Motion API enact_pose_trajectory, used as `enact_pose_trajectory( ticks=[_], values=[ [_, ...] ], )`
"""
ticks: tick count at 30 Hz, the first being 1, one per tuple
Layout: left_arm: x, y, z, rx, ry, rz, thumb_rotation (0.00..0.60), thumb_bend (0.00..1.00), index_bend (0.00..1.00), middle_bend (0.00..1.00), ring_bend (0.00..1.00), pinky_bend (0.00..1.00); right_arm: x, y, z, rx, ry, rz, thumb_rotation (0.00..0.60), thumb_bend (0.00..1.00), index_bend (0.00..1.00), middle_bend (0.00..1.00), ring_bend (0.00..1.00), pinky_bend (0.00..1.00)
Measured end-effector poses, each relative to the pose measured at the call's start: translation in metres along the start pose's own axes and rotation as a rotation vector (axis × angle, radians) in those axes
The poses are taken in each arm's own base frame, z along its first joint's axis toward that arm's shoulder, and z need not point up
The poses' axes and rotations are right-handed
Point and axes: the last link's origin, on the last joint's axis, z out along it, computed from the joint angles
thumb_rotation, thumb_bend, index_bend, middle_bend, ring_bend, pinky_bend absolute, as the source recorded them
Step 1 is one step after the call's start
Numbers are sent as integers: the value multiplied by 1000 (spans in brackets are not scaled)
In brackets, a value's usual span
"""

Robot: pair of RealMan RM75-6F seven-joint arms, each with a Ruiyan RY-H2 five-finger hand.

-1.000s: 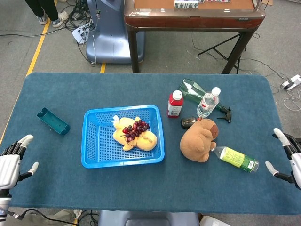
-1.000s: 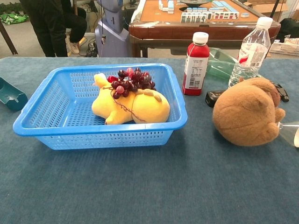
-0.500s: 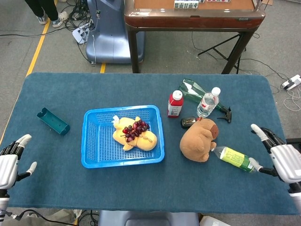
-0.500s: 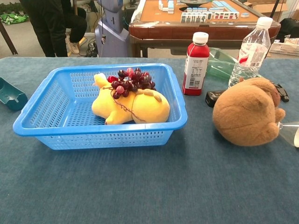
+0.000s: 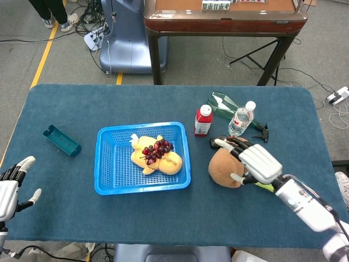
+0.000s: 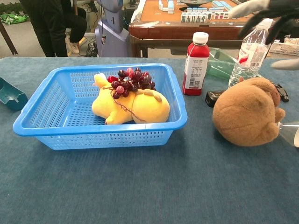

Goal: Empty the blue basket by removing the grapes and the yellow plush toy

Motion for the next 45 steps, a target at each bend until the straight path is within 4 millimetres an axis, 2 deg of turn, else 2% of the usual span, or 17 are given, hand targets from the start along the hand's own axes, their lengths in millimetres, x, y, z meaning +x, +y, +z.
enact_pose_trajectory(
  ticks=[5,11,18,23,27,31,34,39,42,45],
  values=[
    [1,-2,-3,4,3,-3,600,326,136,145,161,217,-1,-31,60,84,-61,-25,600,247,0,186,98,254],
    [1,-5,-5,10,5,-5,600,326,136,145,161,216,-9,-60,120,129,-90,-77,600,228,0,174,97,254],
    [3,-13,-6,26,13,-7,600,326,135,145,161,216,-23,-82,173,123,-107,-122,600,199,0,153,97,253],
    [3,-16,-8,34,11,-7,600,326,136,145,161,216,-35,-94,200,108,-126,-146,600,198,0,153,97,253],
    [2,-21,-9,47,5,-4,600,327,136,145,161,216,-45,-101,219,95,-143,-162,600,198,9,154,98,253],
    [1,-25,-9,60,2,-7,600,326,136,145,161,215,-54,-109,233,89,-149,-198,600,212,155,216,136,268],
    [0,-28,-9,66,4,-12,600,326,136,145,161,215,-58,-113,240,81,-129,-235,600,305,345,326,261,355],
    [-1,-31,-10,71,0,-16,600,327,138,145,161,215,-64,-117,244,68,-115,-272,600,391,557,497,428,558],
    [-2,-32,-10,73,0,-18,600,326,140,145,161,214,-67,-116,243,64,-107,-291,600,428,608,559,502,659],
    [-2,-32,-9,71,-2,-18,600,327,140,145,161,214,-63,-114,241,64,-80,-289,600,451,633,589,546,700]
  ],
)
